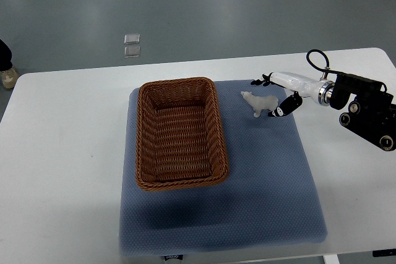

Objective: Place white bear in brown basket with right hand
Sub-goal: 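Reach the right hand down toward the white polar bear figurine, then close the right hand's fingers around the white polar bear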

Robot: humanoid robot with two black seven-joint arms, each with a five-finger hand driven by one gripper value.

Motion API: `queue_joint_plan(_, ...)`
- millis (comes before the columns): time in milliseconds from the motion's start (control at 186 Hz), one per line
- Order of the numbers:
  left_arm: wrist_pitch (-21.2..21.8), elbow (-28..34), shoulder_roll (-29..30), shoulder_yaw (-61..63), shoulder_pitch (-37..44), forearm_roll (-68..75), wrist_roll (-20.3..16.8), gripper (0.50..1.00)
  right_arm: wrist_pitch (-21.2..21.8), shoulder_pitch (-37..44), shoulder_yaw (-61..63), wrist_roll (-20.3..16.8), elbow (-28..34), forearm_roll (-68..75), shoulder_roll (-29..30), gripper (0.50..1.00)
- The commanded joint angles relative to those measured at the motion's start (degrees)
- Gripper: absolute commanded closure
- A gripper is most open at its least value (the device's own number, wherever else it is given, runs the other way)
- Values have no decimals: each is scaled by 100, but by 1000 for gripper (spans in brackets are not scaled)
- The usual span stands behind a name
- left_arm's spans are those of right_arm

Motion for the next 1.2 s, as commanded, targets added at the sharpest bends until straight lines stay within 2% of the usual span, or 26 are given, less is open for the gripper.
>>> queue_joint_plan(0, 0, 0, 0, -7, 0, 0, 0, 500, -60, 0, -6, -60, -11, -129, 0, 668)
queue_joint_plan(162, 0, 0, 0, 2, 0, 0, 0, 500, -121, -8, -6, -87, -11, -164, 18, 736)
queue_joint_plan(630, 0, 0, 0, 2, 0, 0, 0, 500, -130, -61, -243, -60, 24, -234, 79, 740)
queue_joint_plan(749, 0, 0, 0, 2, 0, 0, 0, 500, -174, -70, -243, -69, 24, -234, 106, 826)
queue_joint_plan(781, 0, 0, 0, 2, 0, 0, 0, 500, -200, -70, -243, -69, 24, -234, 106, 869)
queue_joint_plan(792, 0, 0, 0, -7, 0, 0, 0, 500, -227, -70, -243, -69, 24, -234, 97, 899)
queue_joint_plan(878, 0, 0, 0, -7, 0, 0, 0, 500, -323, -61, -243, -78, 7, -234, 88, 999)
queue_joint_plan(1196, 0, 0, 0, 2, 0, 0, 0, 500, -552, -8, -243, -78, -2, -234, 71, 1000)
